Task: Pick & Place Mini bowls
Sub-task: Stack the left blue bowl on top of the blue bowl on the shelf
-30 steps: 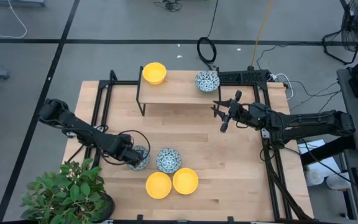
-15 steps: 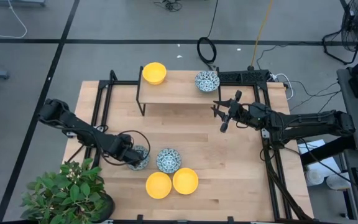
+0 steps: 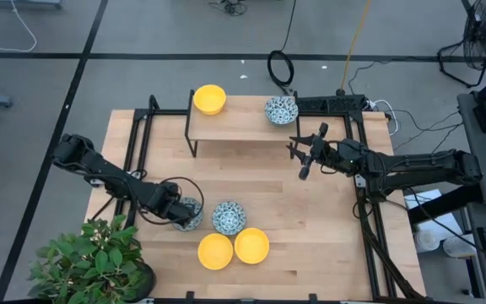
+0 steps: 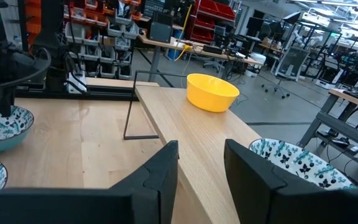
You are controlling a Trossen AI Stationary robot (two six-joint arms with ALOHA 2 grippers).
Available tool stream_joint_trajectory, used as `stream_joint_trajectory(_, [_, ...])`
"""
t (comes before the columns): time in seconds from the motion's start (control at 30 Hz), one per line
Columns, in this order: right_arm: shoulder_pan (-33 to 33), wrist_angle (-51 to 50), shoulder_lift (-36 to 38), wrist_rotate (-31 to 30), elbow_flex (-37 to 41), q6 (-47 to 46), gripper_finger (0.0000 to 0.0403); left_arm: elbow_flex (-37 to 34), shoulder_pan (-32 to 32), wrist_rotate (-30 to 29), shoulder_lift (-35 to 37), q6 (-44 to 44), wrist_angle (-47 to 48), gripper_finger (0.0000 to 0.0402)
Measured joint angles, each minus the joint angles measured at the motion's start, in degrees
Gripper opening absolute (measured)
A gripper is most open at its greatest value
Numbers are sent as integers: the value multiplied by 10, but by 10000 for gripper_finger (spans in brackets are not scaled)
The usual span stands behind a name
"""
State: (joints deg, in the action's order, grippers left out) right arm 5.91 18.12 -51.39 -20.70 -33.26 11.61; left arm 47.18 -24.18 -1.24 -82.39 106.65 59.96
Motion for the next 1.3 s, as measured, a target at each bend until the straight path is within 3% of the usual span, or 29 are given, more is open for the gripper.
stream_joint_trajectory(1.3, [0, 0, 0, 0, 0, 0, 116, -1, 0, -3, -2, 1, -2, 47])
